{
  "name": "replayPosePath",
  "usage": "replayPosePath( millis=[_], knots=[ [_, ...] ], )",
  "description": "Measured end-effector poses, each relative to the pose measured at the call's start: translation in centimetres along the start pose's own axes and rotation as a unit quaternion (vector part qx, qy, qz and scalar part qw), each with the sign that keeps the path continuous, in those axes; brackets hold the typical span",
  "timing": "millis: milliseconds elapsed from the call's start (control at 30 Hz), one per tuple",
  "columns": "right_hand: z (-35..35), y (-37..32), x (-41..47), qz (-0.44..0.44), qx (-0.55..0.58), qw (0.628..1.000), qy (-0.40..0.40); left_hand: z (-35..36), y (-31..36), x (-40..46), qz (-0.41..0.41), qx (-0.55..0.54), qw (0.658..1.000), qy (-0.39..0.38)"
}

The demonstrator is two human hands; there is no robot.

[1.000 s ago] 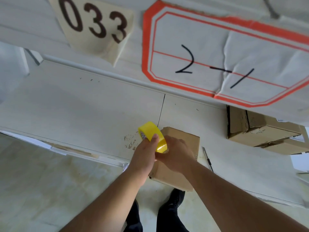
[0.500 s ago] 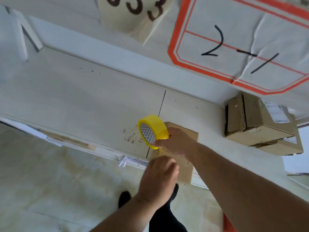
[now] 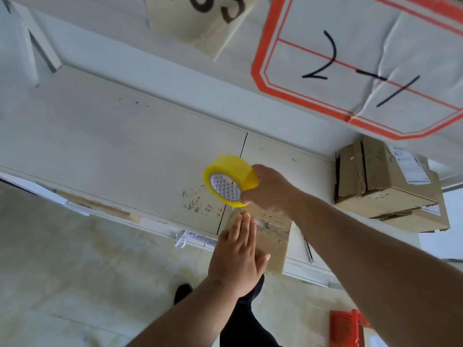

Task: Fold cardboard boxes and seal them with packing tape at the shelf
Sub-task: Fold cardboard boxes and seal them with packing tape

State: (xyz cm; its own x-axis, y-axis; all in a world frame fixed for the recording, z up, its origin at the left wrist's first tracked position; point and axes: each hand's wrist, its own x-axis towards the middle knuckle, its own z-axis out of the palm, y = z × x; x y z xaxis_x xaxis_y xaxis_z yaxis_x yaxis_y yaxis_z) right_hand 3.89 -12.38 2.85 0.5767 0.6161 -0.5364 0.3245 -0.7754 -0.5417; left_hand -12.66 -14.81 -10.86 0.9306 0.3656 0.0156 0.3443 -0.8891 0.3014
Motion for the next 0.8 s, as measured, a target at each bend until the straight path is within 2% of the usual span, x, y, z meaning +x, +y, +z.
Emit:
replayPosePath(
  millis=[200, 300, 400, 500, 600, 700, 800],
  knots=[
    [-4.2, 2.4, -2.5, -0.009, 0.073, 0.997, 0.018, 0.1, -0.2, 0.1, 0.004, -0.006, 1.000, 0.000],
    [-5.3, 3.7, -4.2, -0.033, 0.022, 0.999, 0.024, 0.3, -0.6, -0.1, 0.010, -0.019, 1.000, 0.014],
    [-6.4, 4.9, -4.9, -0.043, 0.026, 0.999, 0.021, 0.9, -1.2, -0.9, 0.023, -0.054, 0.995, 0.080],
    [-6.9, 6.1, -5.2, -0.046, 0.016, 0.999, 0.005, 1.2, -1.0, -0.5, -0.016, -0.112, 0.985, 0.131],
    [-7.0, 6.8, -5.4, -0.044, -0.008, 0.999, 0.003, 0.6, -0.7, 1.2, -0.081, -0.165, 0.978, 0.093],
    [-7.4, 6.9, -5.5, -0.030, 0.007, 0.999, 0.017, -0.6, -1.4, 2.8, -0.150, -0.210, 0.966, -0.004],
    [-7.5, 7.6, -6.0, -0.023, -0.006, 1.000, 0.014, -1.2, -2.2, 4.0, -0.143, -0.213, 0.962, -0.097]
  ],
)
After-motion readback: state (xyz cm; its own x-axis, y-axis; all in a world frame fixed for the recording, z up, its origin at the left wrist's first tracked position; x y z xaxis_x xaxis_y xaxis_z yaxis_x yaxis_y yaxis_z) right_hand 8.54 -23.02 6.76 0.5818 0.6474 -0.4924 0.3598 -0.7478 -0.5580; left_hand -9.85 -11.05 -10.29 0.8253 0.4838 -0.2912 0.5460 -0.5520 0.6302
